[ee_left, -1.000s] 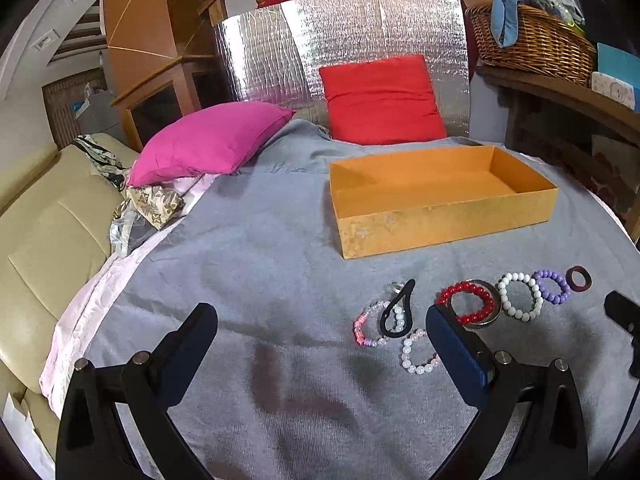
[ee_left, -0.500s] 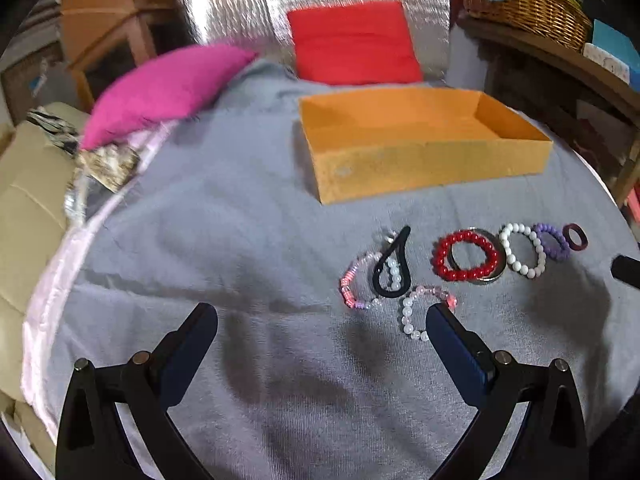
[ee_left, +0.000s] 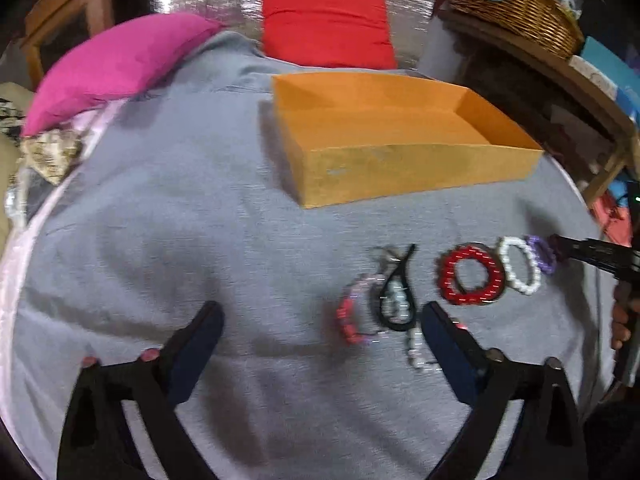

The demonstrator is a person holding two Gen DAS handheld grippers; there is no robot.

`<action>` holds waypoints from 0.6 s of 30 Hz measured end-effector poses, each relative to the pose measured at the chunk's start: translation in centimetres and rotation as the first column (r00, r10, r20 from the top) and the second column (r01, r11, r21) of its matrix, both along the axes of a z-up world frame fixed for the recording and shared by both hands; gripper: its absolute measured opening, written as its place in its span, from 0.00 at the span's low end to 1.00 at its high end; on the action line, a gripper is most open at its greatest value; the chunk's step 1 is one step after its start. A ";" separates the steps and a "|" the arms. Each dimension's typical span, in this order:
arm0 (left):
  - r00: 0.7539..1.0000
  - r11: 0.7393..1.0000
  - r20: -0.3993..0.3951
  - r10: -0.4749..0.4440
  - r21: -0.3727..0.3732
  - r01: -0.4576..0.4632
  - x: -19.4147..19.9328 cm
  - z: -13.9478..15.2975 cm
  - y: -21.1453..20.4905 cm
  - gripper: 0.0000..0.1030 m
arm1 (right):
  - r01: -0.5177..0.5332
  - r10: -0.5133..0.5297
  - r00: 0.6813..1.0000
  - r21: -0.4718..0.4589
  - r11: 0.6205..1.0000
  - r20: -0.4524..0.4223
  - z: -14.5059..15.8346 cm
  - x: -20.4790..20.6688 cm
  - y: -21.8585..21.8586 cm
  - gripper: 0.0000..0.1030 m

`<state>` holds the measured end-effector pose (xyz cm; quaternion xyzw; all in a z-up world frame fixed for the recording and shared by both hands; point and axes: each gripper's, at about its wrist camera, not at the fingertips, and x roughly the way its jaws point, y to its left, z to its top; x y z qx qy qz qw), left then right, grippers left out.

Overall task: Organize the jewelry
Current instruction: 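Grasp the black cord loop with the left gripper while the right gripper grasps the maroon ring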

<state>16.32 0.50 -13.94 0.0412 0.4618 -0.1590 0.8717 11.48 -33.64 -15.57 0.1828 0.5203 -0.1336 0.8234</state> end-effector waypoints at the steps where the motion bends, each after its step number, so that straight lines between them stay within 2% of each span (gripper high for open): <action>1: 1.000 1.000 -0.001 -0.011 0.007 0.011 0.1 -0.1 -0.4 0.88 | -0.002 0.002 1.000 -0.017 1.000 -0.007 0.1 0.1 0.4 0.35; 4: 0.998 0.998 -0.007 -0.057 0.037 0.057 0.0 -0.8 -1.9 0.84 | -0.018 0.016 1.000 -0.088 0.996 -0.022 -0.1 0.4 1.3 0.22; 7: 0.996 0.995 -0.023 -0.081 0.056 0.082 0.4 -1.4 -3.0 0.76 | -0.028 0.026 1.000 -0.123 0.992 -0.018 -0.3 0.3 1.8 0.16; 9: 0.997 0.995 -0.026 -0.075 0.056 0.076 0.8 -1.6 -3.2 0.63 | -0.020 0.019 1.000 -0.127 0.992 -0.009 -0.3 -0.1 1.9 0.11; 11: 0.997 0.997 -0.041 -0.063 0.030 0.065 1.5 -1.7 -3.3 0.57 | -0.020 0.019 1.000 -0.121 0.992 -0.003 -0.2 -0.4 2.2 0.11; 15: 0.998 0.999 -0.032 -0.049 0.015 0.050 3.0 -2.1 -4.2 0.57 | -0.025 0.026 1.000 -0.104 0.994 0.015 0.3 -0.9 3.0 0.10; 18: 0.997 0.998 -0.051 -0.057 -0.025 0.056 3.8 -2.5 -4.7 0.45 | -0.014 0.018 0.999 -0.094 0.995 0.036 0.7 -1.7 2.9 0.10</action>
